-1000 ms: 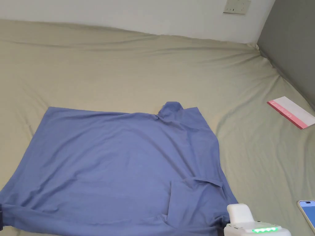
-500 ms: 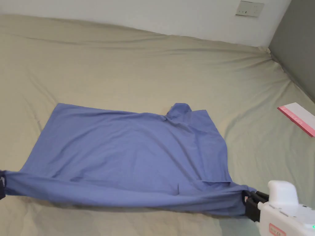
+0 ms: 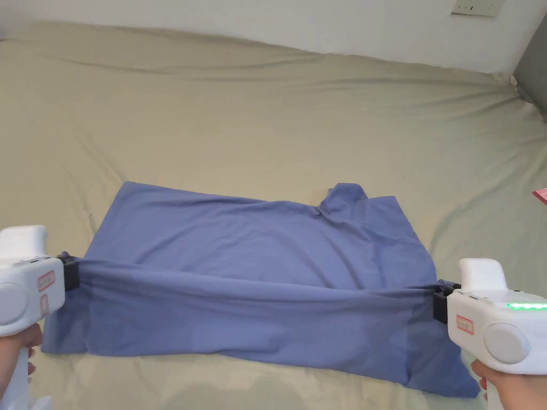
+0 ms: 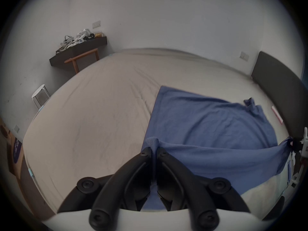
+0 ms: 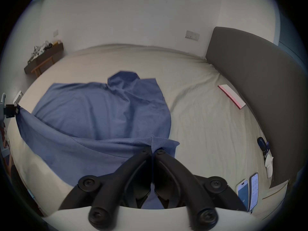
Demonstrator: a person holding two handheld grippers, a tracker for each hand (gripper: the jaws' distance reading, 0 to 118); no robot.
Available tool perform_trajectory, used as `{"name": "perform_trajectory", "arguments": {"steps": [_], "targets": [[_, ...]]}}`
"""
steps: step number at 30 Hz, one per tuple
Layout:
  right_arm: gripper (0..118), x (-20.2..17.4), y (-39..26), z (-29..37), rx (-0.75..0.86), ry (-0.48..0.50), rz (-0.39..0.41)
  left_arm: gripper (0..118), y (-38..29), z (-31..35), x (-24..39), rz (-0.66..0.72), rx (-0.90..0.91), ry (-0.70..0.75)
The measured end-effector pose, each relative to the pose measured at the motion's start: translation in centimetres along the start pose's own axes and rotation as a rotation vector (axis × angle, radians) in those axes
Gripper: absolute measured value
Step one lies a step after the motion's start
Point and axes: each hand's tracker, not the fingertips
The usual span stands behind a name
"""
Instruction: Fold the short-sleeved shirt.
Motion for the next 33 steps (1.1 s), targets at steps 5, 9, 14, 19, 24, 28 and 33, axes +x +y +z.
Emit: {"name": "perform_trajectory", "arguments": {"steps": [5,9,14,19,24,28,33], "targets": [[3,-0.8,-0.1,-5.1,-0.104,-0.009,0.026,3,-0.6,-5.2,0.7,-0.035,-0.094,0.038],[3,-1.0,-0.8,-7.8,-0.162,-0.025,0.027,3,-1.4,-7.8,1.0,-0.057,-0.136,0.048],[10,-1.2,-0.7,-8.2,-0.174,-0.034,0.038,5,-1.3,-7.7,1.6,-0.129,-0.115,0.068],[98,0.0,1.4,-4.7,-0.108,-0.087,0.024,108,0.2,-4.5,1.1,-0.091,-0.040,0.021],[98,0.2,6.4,6.1,0.181,-0.031,-0.058,110,4.0,4.7,1.9,-0.084,0.240,-0.045],[98,-1.8,9.1,15.0,0.444,-0.061,0.021,110,6.0,13.1,3.6,-0.106,0.487,-0.053],[94,-5.6,9.5,21.7,0.607,-0.061,0.119,103,5.9,20.7,6.0,-0.124,0.664,-0.058]]}}
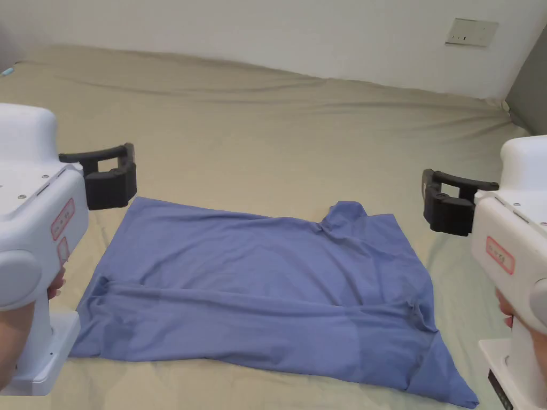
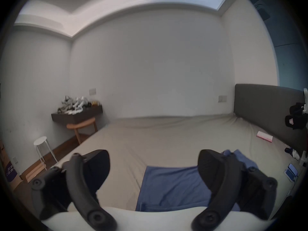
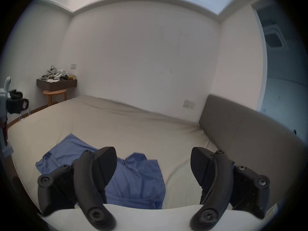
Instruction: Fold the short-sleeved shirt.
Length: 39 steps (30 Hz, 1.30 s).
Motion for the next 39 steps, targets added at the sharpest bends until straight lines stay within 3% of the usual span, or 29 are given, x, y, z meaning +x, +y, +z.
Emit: {"name": "perform_trajectory", "arguments": {"steps": [1,2,4,5,8,17,24,25,26,29,30,32,37,39], "targets": [[87,-0.9,0.3,0.9,0.030,-0.016,0.020,92,0.5,1.0,0.6,-0.002,0.017,0.001],[66,-1.7,0.5,1.7,0.052,-0.028,0.044,69,0.6,1.6,1.1,-0.009,0.024,0.002],[11,-3.1,0.7,2.6,0.068,-0.036,0.054,29,0.8,2.8,2.1,-0.042,0.053,0.028],[2,-3.5,0.8,3.0,0.075,-0.047,0.055,15,0.8,3.3,2.6,-0.053,0.055,0.031],[2,-4.3,0.7,3.8,0.070,0.010,0.037,0,0.3,3.9,2.7,-0.029,0.080,0.014],[2,-5.3,-0.1,4.1,0.077,-0.016,0.071,0,-1.0,2.6,2.5,-0.060,0.002,-0.043],[2,-4.3,-2.0,3.1,0.015,-0.021,0.049,0,-9.5,-3.5,-0.1,-0.020,-0.322,-0.077],[2,-4.1,-2.5,2.9,0.006,-0.023,0.045,9,-11.6,-4.9,-0.9,0.017,-0.378,-0.093],[2,-3.9,-3.0,2.8,-0.007,-0.032,0.039,25,-14.0,-6.3,-1.6,0.031,-0.486,-0.070],[2,-3.2,-4.7,2.3,-0.072,-0.041,0.011,37,-19.9,-9.4,-3.5,0.046,-0.677,0.050],[2,-2.9,-5.1,2.2,-0.086,-0.039,0.004,52,-21.3,-9.9,-4.0,0.045,-0.712,0.085],[2,-2.5,-5.9,2.1,-0.110,-0.050,0.007,98,-23.8,-10.8,-5.0,0.053,-0.782,0.130],[2,-1.3,-7.0,1.7,-0.155,-0.070,0.001,102,-26.8,-11.8,-5.7,0.086,-0.843,0.116],[2,-1.1,-7.3,1.7,-0.167,-0.073,-0.002,98,-26.2,-11.6,-5.9,0.125,-0.833,0.117]]}}
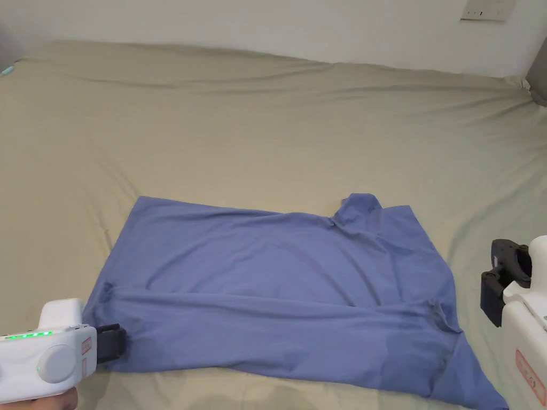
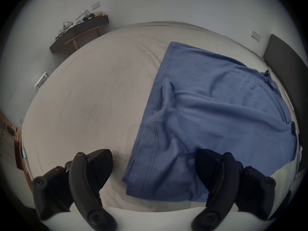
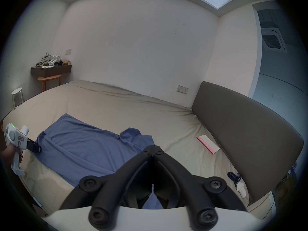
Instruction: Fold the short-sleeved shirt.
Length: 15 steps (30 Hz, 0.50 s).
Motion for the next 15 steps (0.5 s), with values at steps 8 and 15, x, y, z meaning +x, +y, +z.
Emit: {"name": "perform_trajectory", "arguments": {"steps": [8,15], "targets": [[20,1.1,-1.8,-3.0,-0.162,0.016,-0.028,10,0.6,3.3,3.3,-0.198,0.074,-0.023],[94,2.8,-11.6,-11.2,-0.548,0.080,-0.115,10,1.9,8.6,3.3,-0.149,0.187,-0.064]]}}
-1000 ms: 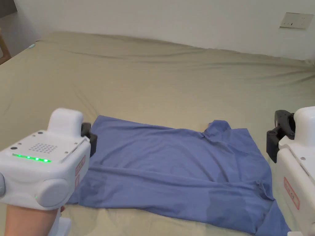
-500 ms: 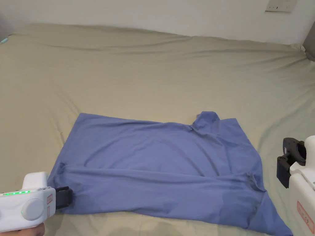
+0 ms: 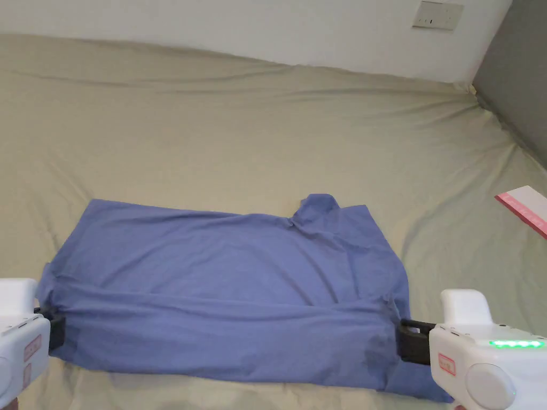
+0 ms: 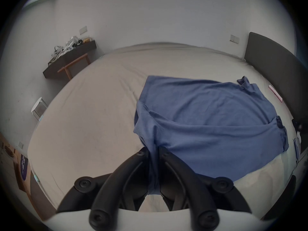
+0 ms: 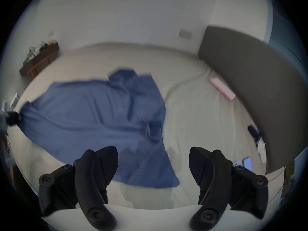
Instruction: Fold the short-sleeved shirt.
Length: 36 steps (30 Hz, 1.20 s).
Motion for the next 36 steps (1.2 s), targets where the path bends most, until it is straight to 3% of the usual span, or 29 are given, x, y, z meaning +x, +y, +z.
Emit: {"name": "perform_trajectory", "arguments": {"steps": [6,10,12,14,16,17,22,25,28,36], "targets": [[94,2.0,-2.6,-8.1,-0.204,-0.045,-0.042,10,0.6,1.2,0.6,-0.036,0.016,0.005],[92,2.4,-2.6,-8.1,-0.198,-0.002,-0.116,10,0.4,0.4,0.7,-0.042,-0.010,0.019],[73,2.1,-2.7,-7.9,-0.188,0.023,-0.103,10,0.1,-0.1,0.6,-0.039,-0.024,0.024],[38,1.6,-2.9,-7.3,-0.168,0.115,-0.127,10,-0.3,-0.5,0.6,-0.037,-0.042,0.027],[12,0.7,-2.6,-6.9,-0.153,0.077,-0.051,10,-0.7,-1.0,0.5,-0.041,-0.058,0.032],[12,0.5,-2.6,-6.5,-0.147,0.076,0.001,10,-0.8,-1.0,0.5,-0.043,-0.064,0.032],[12,1.3,-1.0,-3.0,-0.099,0.114,-0.041,10,-0.8,-0.7,-1.0,-0.050,-0.050,0.019],[12,2.4,0.1,0.7,-0.051,0.190,-0.053,10,-0.3,0.6,-1.5,-0.062,-0.038,0.009],[12,2.9,0.8,4.3,-0.030,0.187,-0.024,10,0.1,2.7,-1.7,-0.065,-0.024,-0.009],[12,4.3,-2.1,8.1,-0.175,0.177,0.003,10,-2.6,6.8,-2.8,-0.135,-0.088,-0.040]]}}
